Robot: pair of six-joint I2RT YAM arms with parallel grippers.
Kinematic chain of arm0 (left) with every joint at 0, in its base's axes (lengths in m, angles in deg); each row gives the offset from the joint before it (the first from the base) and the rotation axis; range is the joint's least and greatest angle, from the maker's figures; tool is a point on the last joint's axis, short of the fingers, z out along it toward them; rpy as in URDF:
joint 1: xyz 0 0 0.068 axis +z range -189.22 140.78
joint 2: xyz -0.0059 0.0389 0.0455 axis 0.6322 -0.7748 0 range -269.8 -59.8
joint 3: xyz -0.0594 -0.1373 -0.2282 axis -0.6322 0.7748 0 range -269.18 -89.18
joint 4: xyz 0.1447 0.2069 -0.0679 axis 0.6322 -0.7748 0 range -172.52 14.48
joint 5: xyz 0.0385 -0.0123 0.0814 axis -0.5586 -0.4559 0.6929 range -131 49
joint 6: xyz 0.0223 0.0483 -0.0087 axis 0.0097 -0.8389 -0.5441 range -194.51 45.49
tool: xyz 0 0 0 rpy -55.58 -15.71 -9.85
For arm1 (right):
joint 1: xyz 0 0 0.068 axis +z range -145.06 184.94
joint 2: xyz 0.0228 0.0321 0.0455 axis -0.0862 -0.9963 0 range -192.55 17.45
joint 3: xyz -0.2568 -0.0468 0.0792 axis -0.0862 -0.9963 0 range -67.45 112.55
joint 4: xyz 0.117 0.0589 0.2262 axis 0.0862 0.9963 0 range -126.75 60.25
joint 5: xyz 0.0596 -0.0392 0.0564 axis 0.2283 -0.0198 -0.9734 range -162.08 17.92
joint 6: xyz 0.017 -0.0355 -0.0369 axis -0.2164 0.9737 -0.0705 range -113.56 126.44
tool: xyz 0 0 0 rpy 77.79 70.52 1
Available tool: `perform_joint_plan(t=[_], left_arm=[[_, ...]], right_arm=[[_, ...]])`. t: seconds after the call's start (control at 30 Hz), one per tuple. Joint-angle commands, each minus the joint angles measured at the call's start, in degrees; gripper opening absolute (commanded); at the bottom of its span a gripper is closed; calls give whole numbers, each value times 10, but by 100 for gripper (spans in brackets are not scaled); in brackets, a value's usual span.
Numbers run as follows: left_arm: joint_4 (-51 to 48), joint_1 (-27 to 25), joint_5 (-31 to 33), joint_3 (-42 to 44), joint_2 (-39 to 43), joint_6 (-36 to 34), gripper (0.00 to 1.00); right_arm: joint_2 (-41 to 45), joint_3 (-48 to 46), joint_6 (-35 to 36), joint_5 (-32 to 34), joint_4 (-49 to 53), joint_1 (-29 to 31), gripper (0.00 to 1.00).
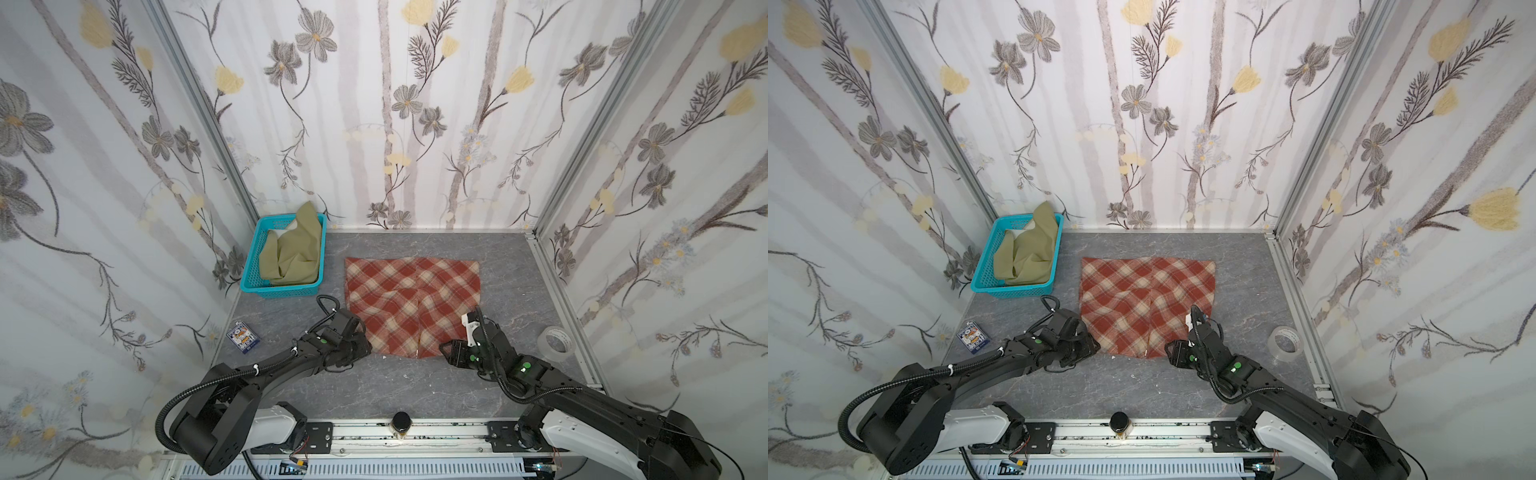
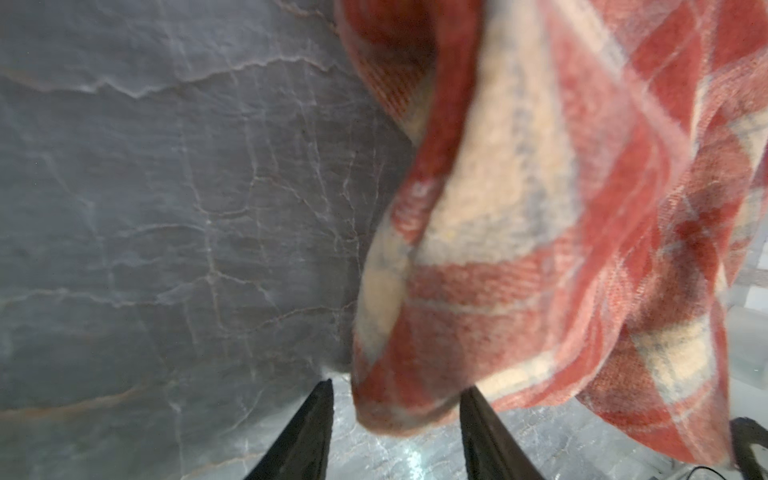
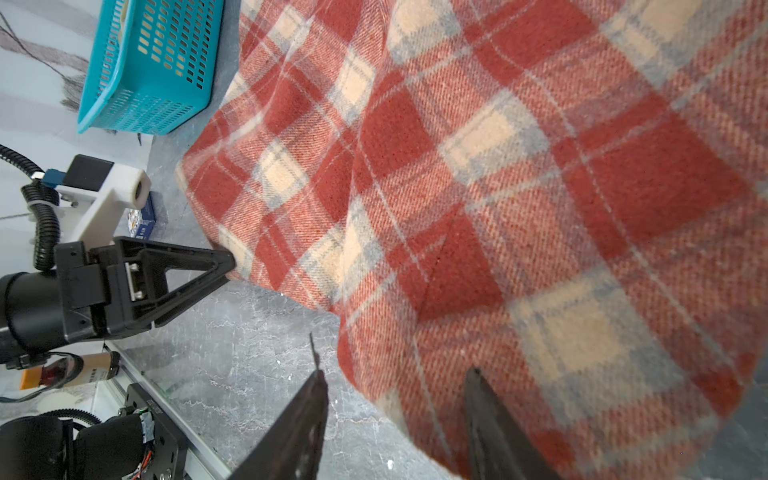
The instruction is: Fold and stack the skirts
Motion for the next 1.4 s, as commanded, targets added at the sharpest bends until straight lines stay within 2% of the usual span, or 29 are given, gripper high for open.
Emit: perform_joint_plan(t=[0.0,0.13,0.23,0.33,0.4,0.5,0.67,0.97,1.23,1.37], left_arm=[[0,0,29,-12,-17,-19,49],[0,0,31,-25,-45,-31,41],[0,0,33,-35,-60,-39,29],[0,0,38,-39,-63,-42,10],[0,0,38,-38,-62,-45,0],[0,0,39,-38,-57,-46,0],[0,0,41,-35,-40,-41,0],[0,2,34,-35,-23,-41,0],[0,3,34,-36,-19,-42,0],[0,4,37,-38,-21,-43,0]], right_arm=[[0,1,-8,-11,-20,-5,53],[-8,4,-2,-19,-17,-11,50],[-10,5,1,-25,-15,-17,49],[-9,9,5,-26,-6,-21,49],[-6,13,2,-20,12,-24,57],[6,14,-8,-16,42,-29,64],[34,7,-28,-16,89,-43,65],[96,-38,-111,-18,131,-63,51],[164,-93,-169,-58,117,-95,51],[193,-133,-199,-66,64,-96,51]])
